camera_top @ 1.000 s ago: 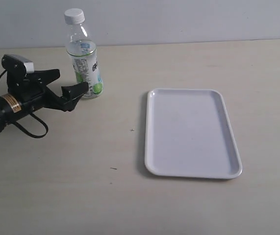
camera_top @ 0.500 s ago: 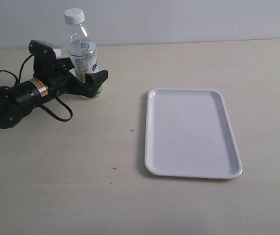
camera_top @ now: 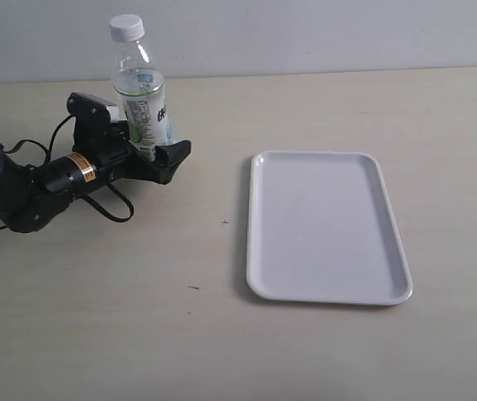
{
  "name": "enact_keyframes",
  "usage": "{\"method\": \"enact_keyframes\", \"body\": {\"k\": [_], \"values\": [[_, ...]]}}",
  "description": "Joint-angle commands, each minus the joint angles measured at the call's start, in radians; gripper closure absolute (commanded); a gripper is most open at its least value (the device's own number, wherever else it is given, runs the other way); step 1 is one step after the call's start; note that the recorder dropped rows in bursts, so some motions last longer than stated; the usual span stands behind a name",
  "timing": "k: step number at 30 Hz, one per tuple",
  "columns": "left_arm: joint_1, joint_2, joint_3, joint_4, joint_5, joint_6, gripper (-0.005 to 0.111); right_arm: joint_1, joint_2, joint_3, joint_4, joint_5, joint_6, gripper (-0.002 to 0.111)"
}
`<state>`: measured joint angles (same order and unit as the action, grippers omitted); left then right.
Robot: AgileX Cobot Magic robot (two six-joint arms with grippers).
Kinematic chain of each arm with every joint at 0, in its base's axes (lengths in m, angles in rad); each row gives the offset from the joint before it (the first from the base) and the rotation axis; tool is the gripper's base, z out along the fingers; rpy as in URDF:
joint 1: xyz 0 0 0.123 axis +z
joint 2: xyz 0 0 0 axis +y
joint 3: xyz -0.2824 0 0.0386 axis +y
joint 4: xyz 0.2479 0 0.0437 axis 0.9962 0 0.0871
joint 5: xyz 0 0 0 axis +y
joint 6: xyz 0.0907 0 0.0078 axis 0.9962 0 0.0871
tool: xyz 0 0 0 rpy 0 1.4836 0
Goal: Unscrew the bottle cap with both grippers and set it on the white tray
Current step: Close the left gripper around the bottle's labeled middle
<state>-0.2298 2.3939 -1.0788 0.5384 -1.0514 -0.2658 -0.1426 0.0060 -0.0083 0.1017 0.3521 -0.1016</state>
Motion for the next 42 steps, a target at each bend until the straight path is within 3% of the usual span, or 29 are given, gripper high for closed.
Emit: {"method": "enact_keyframes", "body": {"k": [1,14,21,23,29,42], "values": [[-0.003,0.003,-0.006,-0.022,-0.037,0.008,0.002,-0.003,-0.006,0.002,-0.001,-0.007,0.0,0.108],[-0.003,0.003,-0.006,-0.074,-0.083,0.028,0.005,-0.003,-0.006,0.002,-0.001,-0.007,0.0,0.108],[-0.003,0.003,-0.006,-0.074,-0.105,0.028,0.031,-0.003,-0.006,0.002,-0.001,-0.007,0.0,0.108],[-0.003,0.003,-0.008,-0.074,-0.115,0.028,0.033,-0.003,-0.006,0.002,-0.001,-0.007,0.0,0.108],[-0.003,0.022,-0.048,-0.07,-0.106,0.027,0.028,-0.003,-0.006,0.002,-0.001,-0.007,0.0,0.108],[-0.003,0.043,-0.052,-0.048,-0.093,0.027,0.029,-0.003,-0.006,0.002,-0.001,-0.007,0.0,0.108]]}}
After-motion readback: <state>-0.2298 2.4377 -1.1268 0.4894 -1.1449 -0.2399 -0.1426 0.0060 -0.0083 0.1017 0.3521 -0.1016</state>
